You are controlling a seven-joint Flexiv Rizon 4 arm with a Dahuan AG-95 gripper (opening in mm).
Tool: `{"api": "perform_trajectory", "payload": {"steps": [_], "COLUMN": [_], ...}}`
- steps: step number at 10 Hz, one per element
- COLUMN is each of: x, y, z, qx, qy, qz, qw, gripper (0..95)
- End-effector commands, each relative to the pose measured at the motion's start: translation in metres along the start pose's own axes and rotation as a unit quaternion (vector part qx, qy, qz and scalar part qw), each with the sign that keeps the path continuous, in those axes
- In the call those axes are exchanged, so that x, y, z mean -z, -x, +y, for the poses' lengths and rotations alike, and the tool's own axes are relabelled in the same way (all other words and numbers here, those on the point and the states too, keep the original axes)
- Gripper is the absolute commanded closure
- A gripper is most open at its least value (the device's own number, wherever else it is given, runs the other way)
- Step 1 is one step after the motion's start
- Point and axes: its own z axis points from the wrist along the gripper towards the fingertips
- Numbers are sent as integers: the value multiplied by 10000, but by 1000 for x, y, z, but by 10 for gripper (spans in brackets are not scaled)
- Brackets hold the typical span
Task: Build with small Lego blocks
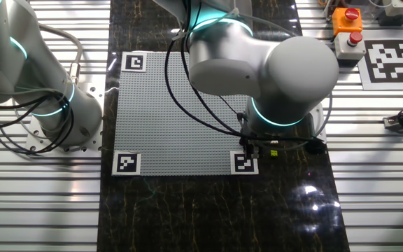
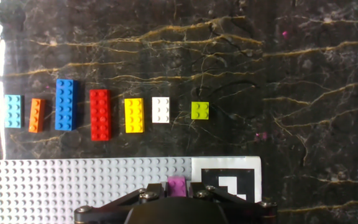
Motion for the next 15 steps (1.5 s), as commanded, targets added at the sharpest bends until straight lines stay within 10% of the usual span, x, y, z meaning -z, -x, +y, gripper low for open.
{"api": "perform_trajectory", "payload": {"steps": [1,15], "x": [0,-5], "y": [0,3], "z": [0,-1], "qx": [0,-2], "qy": [-4,-70], "qz": [-6,-11], "qw": [10000,10000], "gripper": [950,950]}}
